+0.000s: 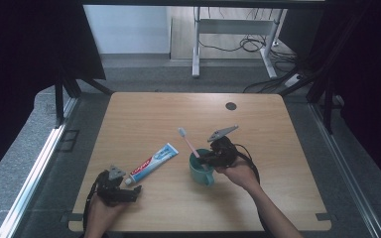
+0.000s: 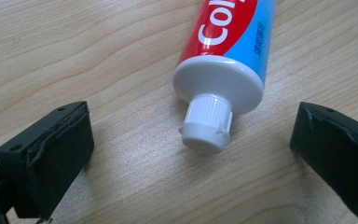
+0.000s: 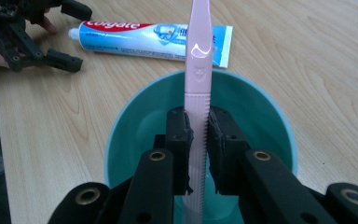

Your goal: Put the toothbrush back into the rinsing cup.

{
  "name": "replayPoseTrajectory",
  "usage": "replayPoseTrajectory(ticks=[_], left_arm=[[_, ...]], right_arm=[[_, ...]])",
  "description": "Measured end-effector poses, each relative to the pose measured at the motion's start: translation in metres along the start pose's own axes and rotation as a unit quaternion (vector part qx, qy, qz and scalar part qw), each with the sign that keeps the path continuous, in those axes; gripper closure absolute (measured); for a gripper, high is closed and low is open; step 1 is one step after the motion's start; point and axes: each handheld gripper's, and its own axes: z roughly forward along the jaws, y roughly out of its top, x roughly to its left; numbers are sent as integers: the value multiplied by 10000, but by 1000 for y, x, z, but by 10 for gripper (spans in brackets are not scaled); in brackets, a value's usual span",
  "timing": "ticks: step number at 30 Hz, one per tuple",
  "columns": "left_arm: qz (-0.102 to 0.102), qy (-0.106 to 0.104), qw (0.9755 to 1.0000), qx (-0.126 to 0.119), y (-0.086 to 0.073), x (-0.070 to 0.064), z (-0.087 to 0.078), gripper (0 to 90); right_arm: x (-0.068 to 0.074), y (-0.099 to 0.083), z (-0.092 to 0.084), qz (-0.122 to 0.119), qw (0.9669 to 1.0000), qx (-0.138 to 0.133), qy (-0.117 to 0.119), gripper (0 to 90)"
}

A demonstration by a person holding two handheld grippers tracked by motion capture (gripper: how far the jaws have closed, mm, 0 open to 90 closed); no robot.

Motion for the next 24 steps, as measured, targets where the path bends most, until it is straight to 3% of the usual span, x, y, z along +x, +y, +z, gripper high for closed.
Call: replayPoseTrajectory(ticks=[24], left_arm=[[-12,-8,10000,-3,0,0,0,0]], right_arm=[[0,-5,10,-97,9987,489,-76,771]])
